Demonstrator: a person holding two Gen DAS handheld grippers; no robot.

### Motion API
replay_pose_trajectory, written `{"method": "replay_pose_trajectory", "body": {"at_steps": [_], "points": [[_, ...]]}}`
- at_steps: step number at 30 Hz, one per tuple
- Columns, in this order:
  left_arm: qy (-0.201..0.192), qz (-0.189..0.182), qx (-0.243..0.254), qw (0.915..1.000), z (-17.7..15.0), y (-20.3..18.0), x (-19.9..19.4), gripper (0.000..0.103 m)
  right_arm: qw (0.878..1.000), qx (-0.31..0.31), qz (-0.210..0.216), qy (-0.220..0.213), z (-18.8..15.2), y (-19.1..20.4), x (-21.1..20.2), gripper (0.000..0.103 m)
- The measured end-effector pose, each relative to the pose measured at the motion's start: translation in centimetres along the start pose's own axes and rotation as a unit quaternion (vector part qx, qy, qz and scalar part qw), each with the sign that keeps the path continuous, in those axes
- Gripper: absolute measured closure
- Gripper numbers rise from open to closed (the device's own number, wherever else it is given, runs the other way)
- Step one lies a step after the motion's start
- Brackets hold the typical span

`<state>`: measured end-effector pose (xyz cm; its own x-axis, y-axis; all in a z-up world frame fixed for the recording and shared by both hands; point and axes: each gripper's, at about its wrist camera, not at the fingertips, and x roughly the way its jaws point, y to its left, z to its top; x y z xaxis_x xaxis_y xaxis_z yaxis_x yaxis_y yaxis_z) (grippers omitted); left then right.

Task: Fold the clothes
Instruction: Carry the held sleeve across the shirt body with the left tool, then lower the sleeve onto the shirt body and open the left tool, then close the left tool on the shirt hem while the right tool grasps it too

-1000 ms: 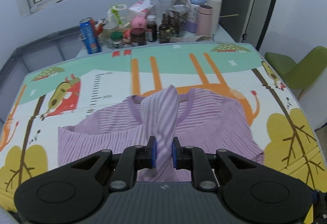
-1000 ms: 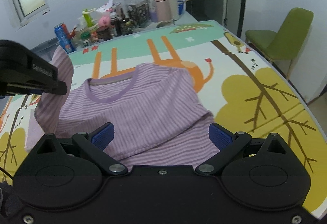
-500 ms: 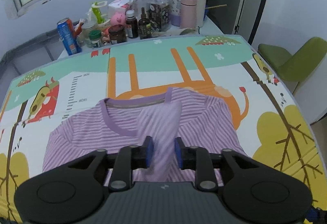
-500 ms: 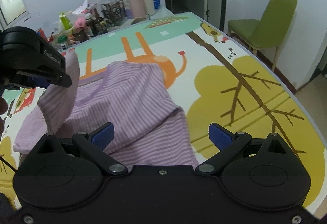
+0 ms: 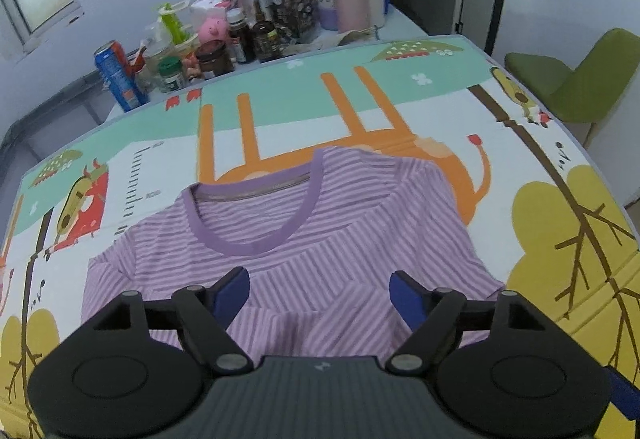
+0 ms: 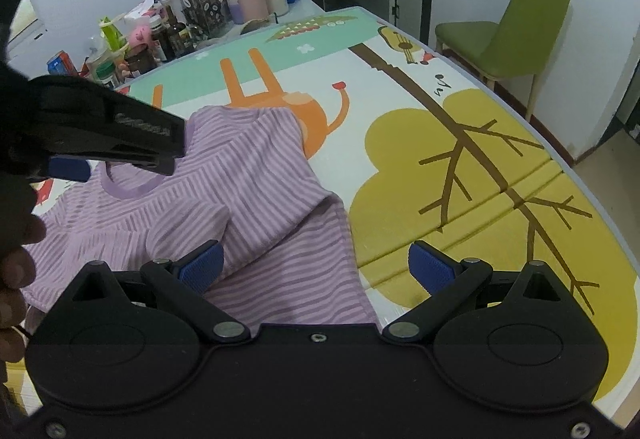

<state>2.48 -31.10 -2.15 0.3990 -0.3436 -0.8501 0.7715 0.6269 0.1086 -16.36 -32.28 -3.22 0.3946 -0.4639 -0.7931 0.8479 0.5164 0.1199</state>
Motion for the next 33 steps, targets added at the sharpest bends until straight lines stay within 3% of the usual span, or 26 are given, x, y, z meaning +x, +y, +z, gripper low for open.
{"method": "replay_pose_trajectory", "body": {"at_steps": [20, 26, 33], "points": [[0.057, 0.046, -0.095, 0.9928, -4.8, 9.9, 2.0, 0.022, 0.998, -0.049, 0.024, 0.006, -0.5, 4.7, 0.8, 0.004], [0.072, 0.056, -0.136, 0.9865, -6.8, 13.6, 2.1, 0.021, 0.996, -0.079, 0.031, 0.01, -0.8, 7.1, 1.3, 0.004], [0.089, 0.04, -0.187, 0.9774, -9.7, 16.9, 2.3, 0.021, 0.993, -0.111, 0.034, 0.015, -1.2, 9.8, 2.1, 0.004]]}}
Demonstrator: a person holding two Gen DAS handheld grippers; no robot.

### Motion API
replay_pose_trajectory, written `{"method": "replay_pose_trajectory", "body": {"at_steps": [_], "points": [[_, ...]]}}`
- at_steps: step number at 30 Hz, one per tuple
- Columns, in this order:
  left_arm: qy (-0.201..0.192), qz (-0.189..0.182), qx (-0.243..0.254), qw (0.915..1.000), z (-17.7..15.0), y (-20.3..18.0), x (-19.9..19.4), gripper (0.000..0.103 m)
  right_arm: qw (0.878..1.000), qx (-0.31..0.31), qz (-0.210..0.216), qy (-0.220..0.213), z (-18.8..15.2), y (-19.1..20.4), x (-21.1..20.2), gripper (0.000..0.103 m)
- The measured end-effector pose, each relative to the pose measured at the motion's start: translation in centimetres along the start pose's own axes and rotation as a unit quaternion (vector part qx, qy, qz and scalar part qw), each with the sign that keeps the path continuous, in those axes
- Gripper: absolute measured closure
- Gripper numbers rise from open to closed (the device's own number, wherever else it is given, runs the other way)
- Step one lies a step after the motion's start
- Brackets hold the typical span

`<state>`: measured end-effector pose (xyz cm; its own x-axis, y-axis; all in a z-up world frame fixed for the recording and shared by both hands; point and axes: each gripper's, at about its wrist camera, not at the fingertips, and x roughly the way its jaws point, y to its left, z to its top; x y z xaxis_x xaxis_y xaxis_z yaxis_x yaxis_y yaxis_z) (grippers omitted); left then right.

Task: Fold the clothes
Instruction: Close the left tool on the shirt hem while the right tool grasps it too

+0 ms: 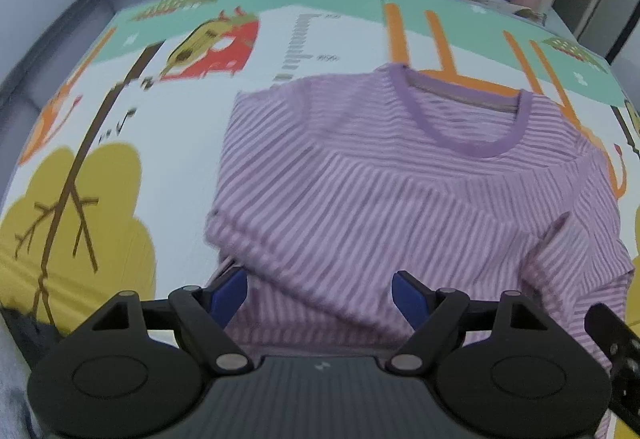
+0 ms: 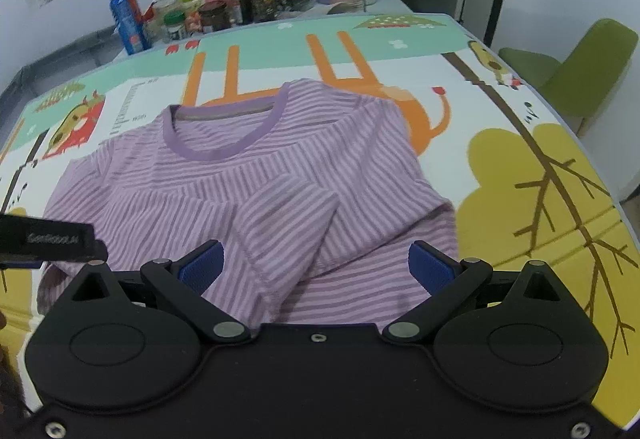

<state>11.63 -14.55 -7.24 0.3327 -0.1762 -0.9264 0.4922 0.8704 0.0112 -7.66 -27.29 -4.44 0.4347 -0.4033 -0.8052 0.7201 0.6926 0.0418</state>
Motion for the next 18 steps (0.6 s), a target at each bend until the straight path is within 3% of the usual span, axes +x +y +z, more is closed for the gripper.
{"method": "replay_pose_trajectory", "body": {"at_steps": [5, 12, 18], "points": [[0.023, -0.022, -0.038, 0.9988, -0.8, 2.1, 1.1, 0.021, 1.0, -0.025, -0.011, 0.002, -0.2, 1.6, 1.1, 0.004], [0.023, -0.014, -0.047, 0.9985, -0.8, 3.1, 2.0, 0.022, 0.997, -0.059, -0.041, 0.003, 0.2, 2.6, 3.0, 0.008], [0.026, -0.014, -0.046, 0.9985, -0.4, 3.6, 2.8, 0.032, 0.995, -0.091, -0.043, 0.008, 0.6, 3.8, 4.1, 0.016]]}}
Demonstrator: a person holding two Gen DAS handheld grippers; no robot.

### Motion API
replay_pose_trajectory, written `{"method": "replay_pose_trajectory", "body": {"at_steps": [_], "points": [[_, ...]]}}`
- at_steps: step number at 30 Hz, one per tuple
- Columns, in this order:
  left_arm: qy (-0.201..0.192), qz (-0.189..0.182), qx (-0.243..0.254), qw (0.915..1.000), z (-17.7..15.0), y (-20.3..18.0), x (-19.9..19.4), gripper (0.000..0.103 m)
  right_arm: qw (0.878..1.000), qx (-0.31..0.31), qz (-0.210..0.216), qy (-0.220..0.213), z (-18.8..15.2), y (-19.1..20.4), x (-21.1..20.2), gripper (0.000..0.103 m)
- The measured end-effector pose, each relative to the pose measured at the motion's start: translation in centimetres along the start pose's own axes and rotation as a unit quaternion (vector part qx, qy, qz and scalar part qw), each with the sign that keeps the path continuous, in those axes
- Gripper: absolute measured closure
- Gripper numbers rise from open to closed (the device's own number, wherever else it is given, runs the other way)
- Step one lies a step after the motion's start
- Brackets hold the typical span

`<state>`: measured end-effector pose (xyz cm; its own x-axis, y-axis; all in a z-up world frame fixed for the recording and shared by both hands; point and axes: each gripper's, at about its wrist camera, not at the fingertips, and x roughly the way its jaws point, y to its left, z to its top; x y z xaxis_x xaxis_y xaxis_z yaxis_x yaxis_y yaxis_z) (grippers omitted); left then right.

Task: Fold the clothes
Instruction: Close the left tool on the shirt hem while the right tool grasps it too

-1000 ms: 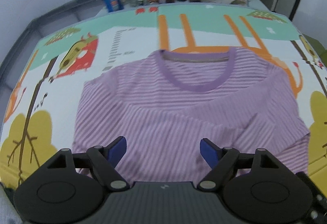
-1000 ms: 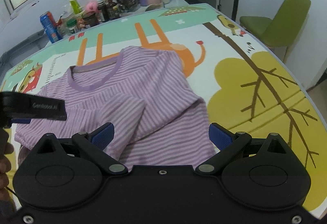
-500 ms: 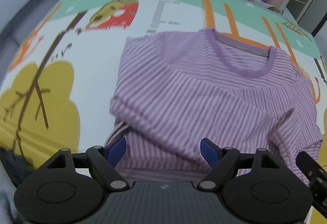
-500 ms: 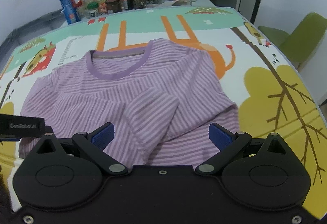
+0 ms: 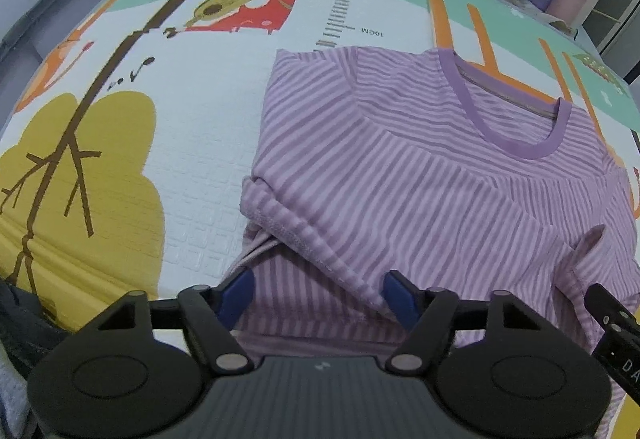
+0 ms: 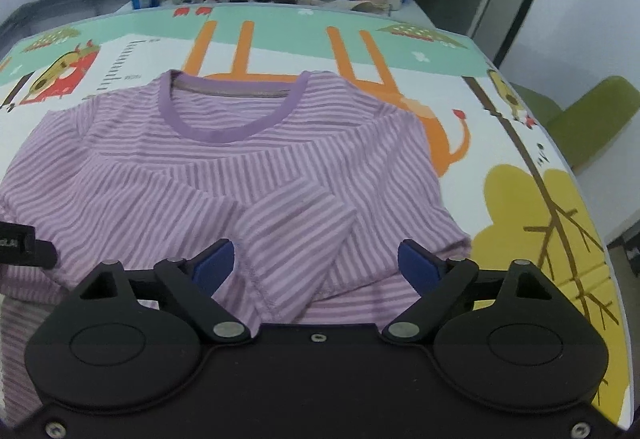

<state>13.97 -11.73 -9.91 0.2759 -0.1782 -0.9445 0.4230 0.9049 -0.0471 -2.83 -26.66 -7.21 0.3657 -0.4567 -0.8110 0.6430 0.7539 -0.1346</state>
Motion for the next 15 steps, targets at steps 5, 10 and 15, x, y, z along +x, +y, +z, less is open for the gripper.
{"method": "replay_pose_trajectory", "body": {"at_steps": [5, 10, 15], "points": [[0.008, -0.012, 0.001, 0.9999, 0.1, 0.3, 0.6, 0.051, 1.0, -0.007, 0.025, 0.003, 0.4, 1.0, 0.3, 0.018], [0.013, -0.024, 0.001, 0.9996, 0.1, 0.5, 1.0, 0.071, 0.999, -0.021, 0.046, 0.019, 0.6, 2.1, 1.2, 0.027], [0.017, -0.034, -0.011, 0.9992, 0.2, 1.3, 1.3, 0.076, 0.997, -0.034, 0.06, 0.037, 0.4, 2.7, 2.1, 0.05]]}}
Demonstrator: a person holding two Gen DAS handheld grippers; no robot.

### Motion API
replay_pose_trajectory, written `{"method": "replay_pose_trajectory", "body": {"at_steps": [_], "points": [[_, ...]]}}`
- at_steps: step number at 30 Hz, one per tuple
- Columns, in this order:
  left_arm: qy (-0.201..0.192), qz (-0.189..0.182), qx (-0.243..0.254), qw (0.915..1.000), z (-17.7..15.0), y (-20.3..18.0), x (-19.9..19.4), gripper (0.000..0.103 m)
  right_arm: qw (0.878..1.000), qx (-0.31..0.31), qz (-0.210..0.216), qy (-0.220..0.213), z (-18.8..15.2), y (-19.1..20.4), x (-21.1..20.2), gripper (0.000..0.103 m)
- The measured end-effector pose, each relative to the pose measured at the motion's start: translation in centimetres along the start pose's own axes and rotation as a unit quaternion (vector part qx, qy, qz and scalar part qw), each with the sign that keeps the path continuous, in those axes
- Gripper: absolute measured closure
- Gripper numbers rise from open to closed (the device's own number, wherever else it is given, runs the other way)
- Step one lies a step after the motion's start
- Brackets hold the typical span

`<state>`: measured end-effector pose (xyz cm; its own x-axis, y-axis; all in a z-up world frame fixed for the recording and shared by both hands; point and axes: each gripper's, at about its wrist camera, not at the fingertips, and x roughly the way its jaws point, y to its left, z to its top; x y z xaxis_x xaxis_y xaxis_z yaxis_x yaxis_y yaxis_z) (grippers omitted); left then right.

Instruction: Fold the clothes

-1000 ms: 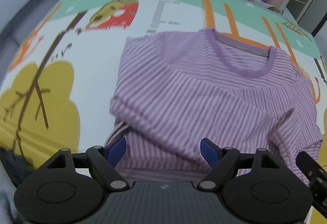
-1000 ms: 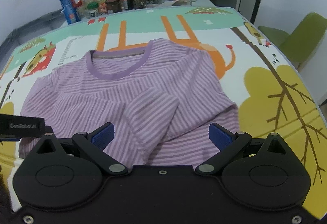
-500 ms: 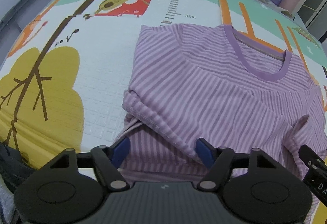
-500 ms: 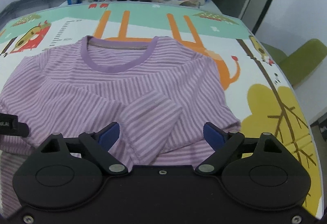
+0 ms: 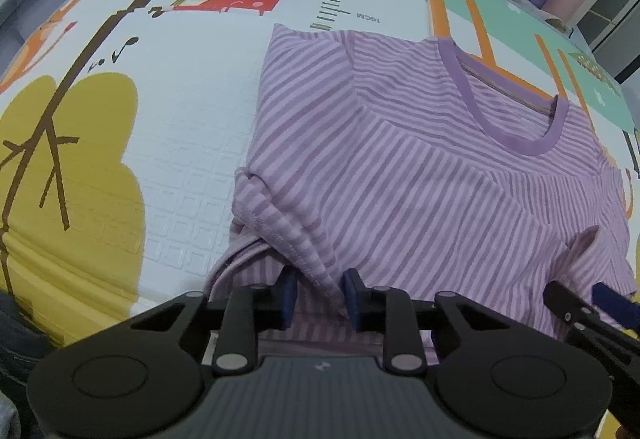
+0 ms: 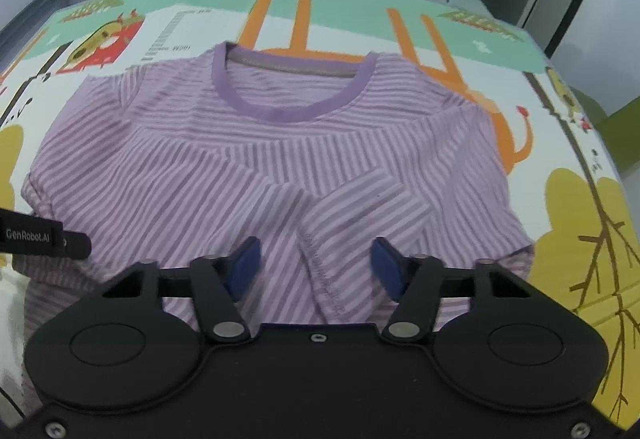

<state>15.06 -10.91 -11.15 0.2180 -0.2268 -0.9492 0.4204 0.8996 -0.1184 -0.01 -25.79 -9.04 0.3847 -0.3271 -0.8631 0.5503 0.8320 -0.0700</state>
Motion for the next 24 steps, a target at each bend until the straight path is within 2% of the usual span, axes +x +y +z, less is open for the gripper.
{"method": "replay_pose_trajectory", "body": {"at_steps": [4, 9, 12, 24], "points": [[0.002, -0.002, -0.008, 1.0, 0.2, 0.6, 0.2, 0.076, 1.0, -0.002, -0.002, 0.006, -0.2, 0.0, 0.6, 0.058], [0.002, -0.002, -0.006, 1.0, 0.2, 0.8, 0.3, 0.076, 1.0, 0.008, 0.001, 0.008, -0.2, -0.6, 0.8, 0.082], [0.001, 0.002, -0.001, 1.0, 0.2, 0.7, 0.4, 0.076, 1.0, 0.023, 0.008, 0.009, -0.1, -1.3, 0.7, 0.087], [-0.001, 0.01, 0.007, 0.9999, 0.0, 0.4, 0.4, 0.076, 0.996, 0.086, 0.019, 0.001, -0.5, -5.0, -0.7, 0.092]]}}
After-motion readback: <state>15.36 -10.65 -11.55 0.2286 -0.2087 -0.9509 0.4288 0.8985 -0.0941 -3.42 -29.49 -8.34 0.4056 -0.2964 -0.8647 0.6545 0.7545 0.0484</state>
